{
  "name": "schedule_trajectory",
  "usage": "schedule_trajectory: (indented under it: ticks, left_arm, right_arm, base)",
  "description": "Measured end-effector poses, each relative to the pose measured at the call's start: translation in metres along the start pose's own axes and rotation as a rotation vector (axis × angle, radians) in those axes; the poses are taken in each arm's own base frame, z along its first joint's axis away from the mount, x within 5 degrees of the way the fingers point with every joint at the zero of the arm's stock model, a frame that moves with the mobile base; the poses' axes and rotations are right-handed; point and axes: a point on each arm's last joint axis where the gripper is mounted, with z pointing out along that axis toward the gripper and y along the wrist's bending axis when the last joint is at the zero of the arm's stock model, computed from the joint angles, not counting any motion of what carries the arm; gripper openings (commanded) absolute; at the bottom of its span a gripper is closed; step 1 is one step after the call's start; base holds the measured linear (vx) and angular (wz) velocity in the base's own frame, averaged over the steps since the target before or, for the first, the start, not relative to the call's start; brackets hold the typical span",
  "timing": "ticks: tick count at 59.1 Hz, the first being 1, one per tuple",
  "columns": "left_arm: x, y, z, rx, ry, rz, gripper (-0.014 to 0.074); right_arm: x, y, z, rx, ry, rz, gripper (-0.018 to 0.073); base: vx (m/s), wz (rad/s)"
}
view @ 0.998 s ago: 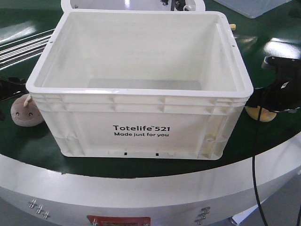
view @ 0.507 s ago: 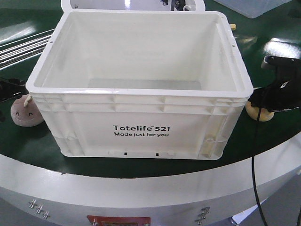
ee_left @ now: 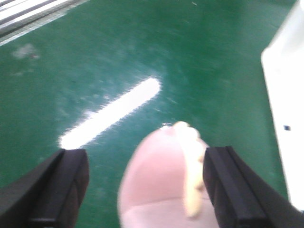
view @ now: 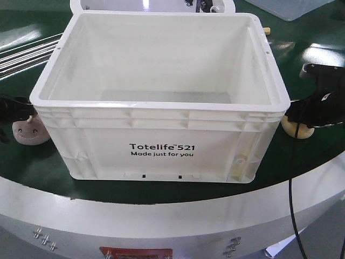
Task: Place moving items into box and shelve
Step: 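Close both grippers on the plush toys and lift them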
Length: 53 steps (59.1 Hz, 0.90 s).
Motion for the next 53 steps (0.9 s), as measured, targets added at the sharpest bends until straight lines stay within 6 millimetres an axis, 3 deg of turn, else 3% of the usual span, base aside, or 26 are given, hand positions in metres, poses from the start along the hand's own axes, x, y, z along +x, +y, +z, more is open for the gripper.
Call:
schedule_trajectory:
  ticks: [14,41,46,53]
  left_arm:
    - [0.005,-0.007,0.005,0.016,0.039,0.016,0.0595]
    - [0.025,-0.009,0.034,0.018,0.160,0.007,0.0584]
    - [0.028,-0.010,0.040,0.022,0.172,0.004,0.0536]
    - [0.030,-0.010,0.045,0.025,0.175,-0.016,0.0351]
  right_arm:
    - [0.000,0.000,0.000,0.000,-0.001,0.000,-0.0015]
    - [0.000,0.000,0.000,0.000,-0.003,0.002,-0.0015]
    - [0.000,0.000,0.000,0.000,-0.003,0.002,-0.0015]
    - [0.000,0.000,0.000,0.000,-0.003,0.003,-0.0015]
  base:
    - [0.00,0.00]
    - [0.00,0.00]
    - [0.00,0.00]
    - [0.00,0.00]
